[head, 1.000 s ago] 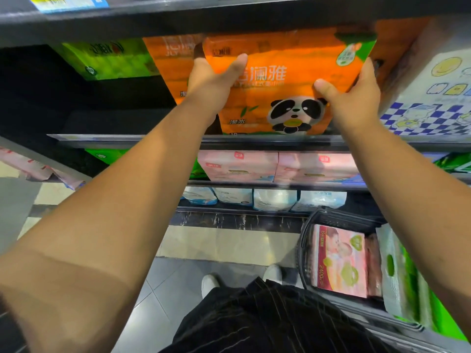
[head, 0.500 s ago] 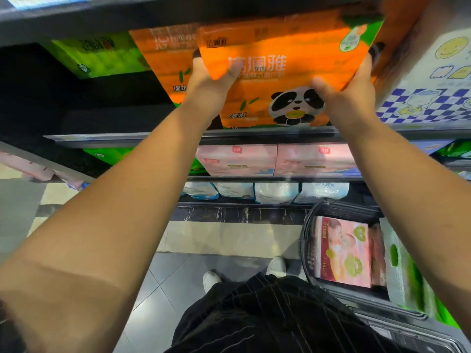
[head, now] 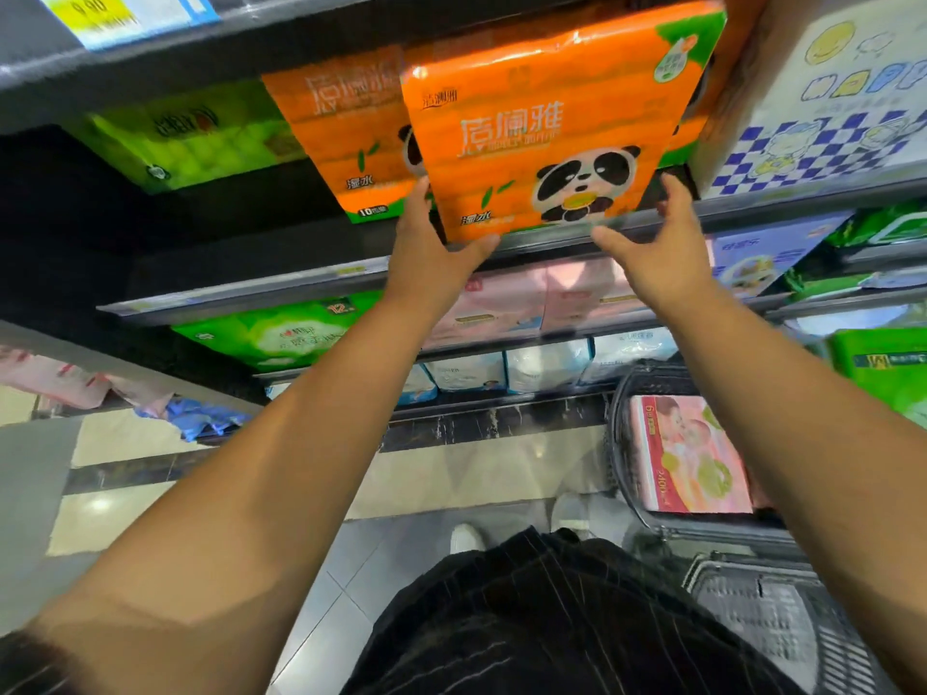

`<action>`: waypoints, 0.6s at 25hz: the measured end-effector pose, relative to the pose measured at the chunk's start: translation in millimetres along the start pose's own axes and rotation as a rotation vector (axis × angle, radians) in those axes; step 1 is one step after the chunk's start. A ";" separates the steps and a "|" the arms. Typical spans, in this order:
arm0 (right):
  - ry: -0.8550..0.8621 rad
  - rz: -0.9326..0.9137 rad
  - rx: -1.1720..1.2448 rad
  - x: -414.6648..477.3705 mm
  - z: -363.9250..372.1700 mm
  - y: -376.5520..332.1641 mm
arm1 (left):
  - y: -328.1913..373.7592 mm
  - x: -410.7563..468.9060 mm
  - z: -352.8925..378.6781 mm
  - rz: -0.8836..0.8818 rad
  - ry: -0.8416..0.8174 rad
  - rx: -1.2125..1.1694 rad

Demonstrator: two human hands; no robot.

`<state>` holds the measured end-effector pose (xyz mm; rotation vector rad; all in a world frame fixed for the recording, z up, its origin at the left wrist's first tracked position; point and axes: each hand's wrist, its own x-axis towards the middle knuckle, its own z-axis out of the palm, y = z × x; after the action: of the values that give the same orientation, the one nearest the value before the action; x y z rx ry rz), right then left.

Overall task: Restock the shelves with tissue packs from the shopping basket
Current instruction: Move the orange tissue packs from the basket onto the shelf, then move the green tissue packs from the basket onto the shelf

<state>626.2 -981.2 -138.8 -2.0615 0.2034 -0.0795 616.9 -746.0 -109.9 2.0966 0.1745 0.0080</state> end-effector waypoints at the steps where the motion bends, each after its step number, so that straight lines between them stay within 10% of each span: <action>1: 0.010 0.022 -0.038 -8.8 -0.5 -3.1 | -0.6 -3.7 -1.8 0.027 -0.022 0.025; 15: 0.162 0.158 -0.618 -152.1 -34.2 45.0 | 6.5 -58.9 65.2 0.747 -0.485 0.616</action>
<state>466.6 -1004.8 -157.4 -2.6446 0.5450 -0.0947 564.5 -812.7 -133.6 2.5718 -1.0118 -0.1178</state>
